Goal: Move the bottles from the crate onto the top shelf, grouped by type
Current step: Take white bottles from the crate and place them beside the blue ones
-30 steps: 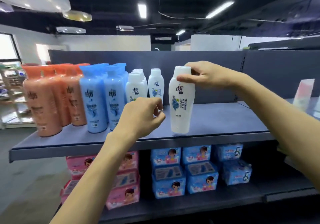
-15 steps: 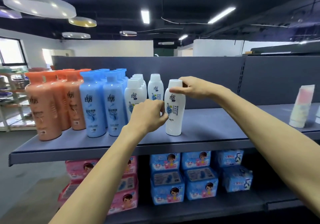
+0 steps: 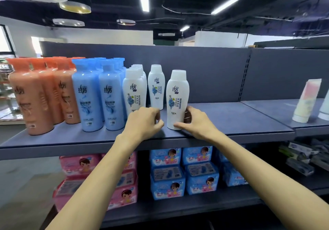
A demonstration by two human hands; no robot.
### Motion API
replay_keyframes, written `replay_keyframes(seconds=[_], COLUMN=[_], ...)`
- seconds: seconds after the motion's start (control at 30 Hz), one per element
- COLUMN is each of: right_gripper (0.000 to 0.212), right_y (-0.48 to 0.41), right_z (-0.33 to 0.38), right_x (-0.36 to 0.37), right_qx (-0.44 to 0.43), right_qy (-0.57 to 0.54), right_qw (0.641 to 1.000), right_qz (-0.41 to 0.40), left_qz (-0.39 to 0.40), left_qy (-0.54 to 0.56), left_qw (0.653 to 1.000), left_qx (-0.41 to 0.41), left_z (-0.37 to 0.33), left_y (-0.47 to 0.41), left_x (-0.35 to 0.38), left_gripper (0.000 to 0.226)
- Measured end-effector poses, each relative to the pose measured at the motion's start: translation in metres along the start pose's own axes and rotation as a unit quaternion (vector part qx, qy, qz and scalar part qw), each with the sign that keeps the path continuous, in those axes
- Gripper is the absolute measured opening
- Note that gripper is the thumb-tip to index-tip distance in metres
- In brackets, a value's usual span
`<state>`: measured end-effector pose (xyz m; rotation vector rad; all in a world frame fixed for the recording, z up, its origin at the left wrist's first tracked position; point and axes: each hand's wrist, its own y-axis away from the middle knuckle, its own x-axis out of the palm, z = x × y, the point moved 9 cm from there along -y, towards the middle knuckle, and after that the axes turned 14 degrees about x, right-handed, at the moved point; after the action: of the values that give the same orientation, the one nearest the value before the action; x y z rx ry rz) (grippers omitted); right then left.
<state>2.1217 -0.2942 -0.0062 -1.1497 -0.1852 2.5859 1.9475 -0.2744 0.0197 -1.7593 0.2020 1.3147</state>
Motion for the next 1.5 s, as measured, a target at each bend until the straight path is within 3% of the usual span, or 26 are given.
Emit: replay_keyframes(seconds=[0.6,1.3,1.5], right_gripper=[0.046,0.035,0.056], right_y=[-0.063,-0.108,-0.095], right_z=[0.017,0.021,0.018], right_x=[0.029,0.055,0.048], right_qx=[0.049,0.056,0.059], right_qy=[-0.035,-0.010,0.005], right_qw=[0.998,0.998,0.998], right_qz=[0.025,0.005,0.004], left_qz=[-0.057,-0.075,-0.080], left_qy=[0.029,-0.005,-0.010], left_qw=[0.995,0.996,0.996], left_qx=[-0.070,-0.043,-0.038], left_z=[0.014,0.006,0.004], left_y=[-0.006,-0.013,-0.012], left_x=[0.027,0.033,0.029], left_gripper=[0.017,0.012,0.015])
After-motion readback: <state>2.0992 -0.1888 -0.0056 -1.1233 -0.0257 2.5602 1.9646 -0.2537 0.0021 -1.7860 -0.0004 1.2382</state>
